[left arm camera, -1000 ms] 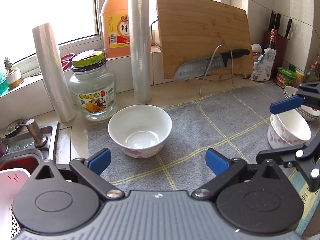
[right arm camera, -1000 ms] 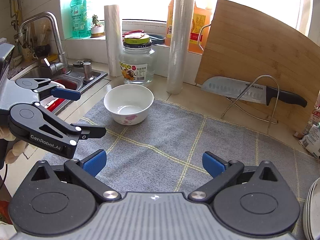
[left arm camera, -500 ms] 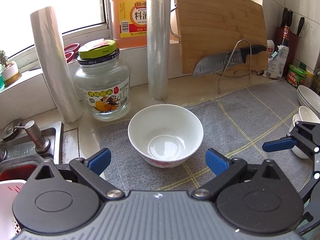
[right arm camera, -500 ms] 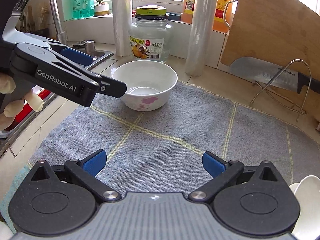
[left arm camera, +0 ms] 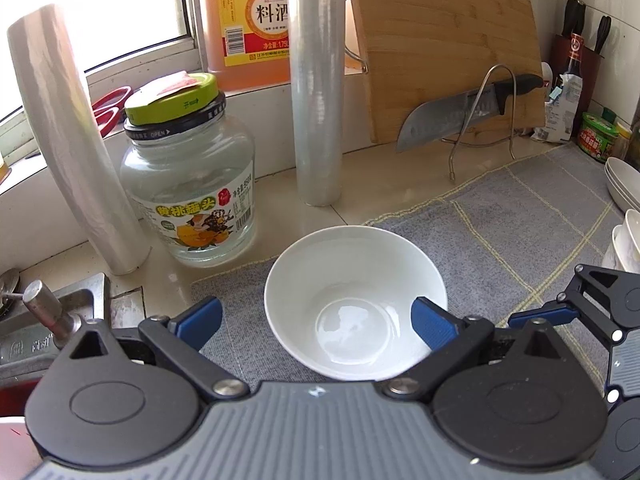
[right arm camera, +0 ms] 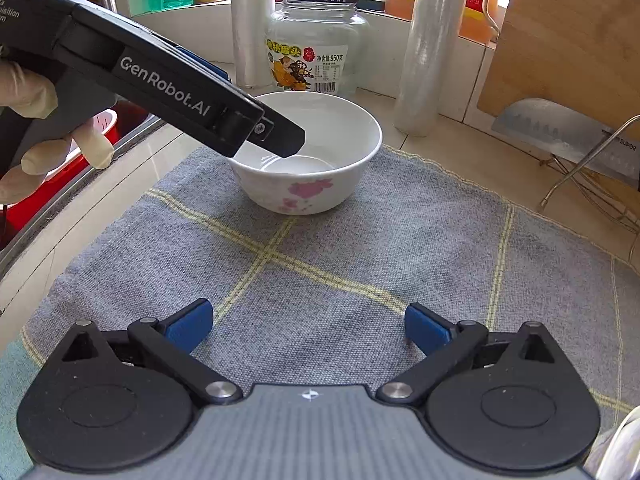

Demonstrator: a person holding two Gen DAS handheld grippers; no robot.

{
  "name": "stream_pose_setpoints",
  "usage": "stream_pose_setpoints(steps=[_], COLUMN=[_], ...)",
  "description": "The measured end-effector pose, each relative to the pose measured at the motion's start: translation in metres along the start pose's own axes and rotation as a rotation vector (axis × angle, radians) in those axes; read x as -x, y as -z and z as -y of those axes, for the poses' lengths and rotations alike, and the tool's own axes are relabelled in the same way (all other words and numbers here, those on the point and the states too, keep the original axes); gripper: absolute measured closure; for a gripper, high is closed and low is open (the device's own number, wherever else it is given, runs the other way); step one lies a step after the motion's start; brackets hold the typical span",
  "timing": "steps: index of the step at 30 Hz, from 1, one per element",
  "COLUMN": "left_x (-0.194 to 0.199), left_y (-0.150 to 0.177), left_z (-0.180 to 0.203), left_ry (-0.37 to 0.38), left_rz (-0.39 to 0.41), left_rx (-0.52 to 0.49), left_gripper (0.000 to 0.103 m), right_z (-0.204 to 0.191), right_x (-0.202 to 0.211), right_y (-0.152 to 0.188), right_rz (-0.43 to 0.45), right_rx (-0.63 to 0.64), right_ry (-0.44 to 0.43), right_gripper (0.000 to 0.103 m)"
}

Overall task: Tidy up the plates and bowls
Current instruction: 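Close the left gripper on the floral bowl's rim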

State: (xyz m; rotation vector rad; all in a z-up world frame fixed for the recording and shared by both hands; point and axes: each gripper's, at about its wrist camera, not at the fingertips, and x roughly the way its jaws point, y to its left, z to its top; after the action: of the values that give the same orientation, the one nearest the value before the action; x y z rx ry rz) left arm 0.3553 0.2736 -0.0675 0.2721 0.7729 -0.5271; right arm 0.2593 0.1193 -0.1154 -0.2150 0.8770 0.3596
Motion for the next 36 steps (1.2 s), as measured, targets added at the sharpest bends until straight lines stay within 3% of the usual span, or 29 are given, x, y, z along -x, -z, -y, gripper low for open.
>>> stream_pose_setpoints(steps=[25,27,31,34,36], left_x=[-0.029,-0.030,-0.032,-0.034,-0.035], left_y=[-0.019,-0.019,-0.019,-0.020,-0.021], left_z=[-0.011,-0.011,-0.012,-0.012,-0.012], left_ry=[0.078,0.084,0.101,0.112,0.119], left_rz=[-0.064,-0.067,-0.083,-0.089,-0.092], left_rx=[-0.031,-0.038,-0.039,-0.036,-0.037], left_gripper=[0.006,0.007,0.025,0.028,0.030], right_z=[-0.001,-0.002,-0.002,-0.002,0.001], right_x=[-0.033,-0.032,-0.030,-0.031,-0.033], right_y=[-0.029,-0.032,-0.040,-0.045,-0.049], right_rz=[0.063,0.081,0.112,0.120,0.118], right_rx=[0.030,0.029,0.043,0.057,0.056], right_ry=[-0.007,0.003,0.012,0.022,0.020], right_gripper=[0.000,0.000,0.004,0.016,0.017])
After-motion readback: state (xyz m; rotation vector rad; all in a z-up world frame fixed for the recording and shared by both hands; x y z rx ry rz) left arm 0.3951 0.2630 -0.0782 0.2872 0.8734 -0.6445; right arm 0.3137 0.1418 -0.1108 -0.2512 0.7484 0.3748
